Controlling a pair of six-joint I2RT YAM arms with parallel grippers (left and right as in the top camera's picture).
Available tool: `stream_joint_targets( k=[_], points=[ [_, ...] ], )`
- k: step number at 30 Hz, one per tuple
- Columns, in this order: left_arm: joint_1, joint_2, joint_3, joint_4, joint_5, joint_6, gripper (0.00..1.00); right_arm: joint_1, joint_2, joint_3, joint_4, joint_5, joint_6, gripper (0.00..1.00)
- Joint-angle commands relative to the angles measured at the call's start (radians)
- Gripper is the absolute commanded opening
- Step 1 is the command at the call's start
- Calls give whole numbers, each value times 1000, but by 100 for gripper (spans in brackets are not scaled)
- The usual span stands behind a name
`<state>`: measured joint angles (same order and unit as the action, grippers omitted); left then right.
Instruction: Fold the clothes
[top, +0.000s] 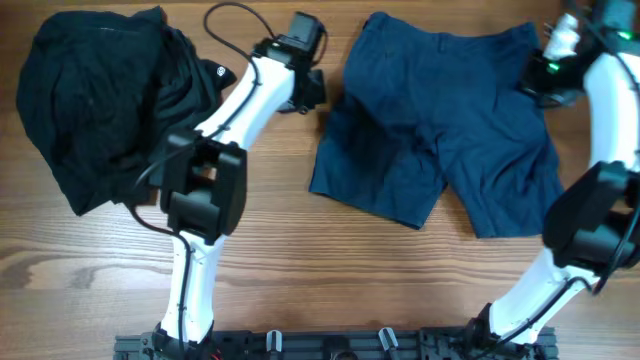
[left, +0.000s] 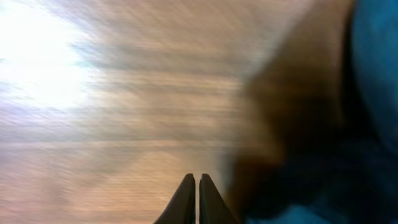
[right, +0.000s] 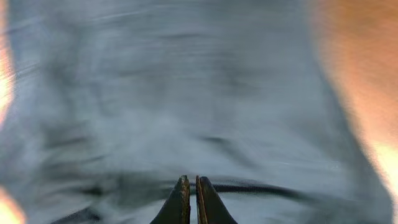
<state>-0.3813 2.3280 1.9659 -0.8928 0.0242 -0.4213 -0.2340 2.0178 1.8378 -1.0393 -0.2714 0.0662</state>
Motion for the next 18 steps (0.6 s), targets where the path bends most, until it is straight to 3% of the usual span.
stream_joint_targets(
  k=[1, 6, 12, 18],
  points=[
    [79, -111, -9, 6, -14, 79, 15, 163, -4, 9, 12, -13, -16, 6],
    [192, -182, -9, -21, -14, 78, 28, 334, 45, 6, 56, -7, 68, 8],
    [271, -189, -9, -64, 50, 133, 29, 502, 64, 6, -45, 106, 38, 5],
    [319, -269, -9, -85, 98, 163, 39, 623, 64, -50, -113, 158, 39, 17]
  ],
)
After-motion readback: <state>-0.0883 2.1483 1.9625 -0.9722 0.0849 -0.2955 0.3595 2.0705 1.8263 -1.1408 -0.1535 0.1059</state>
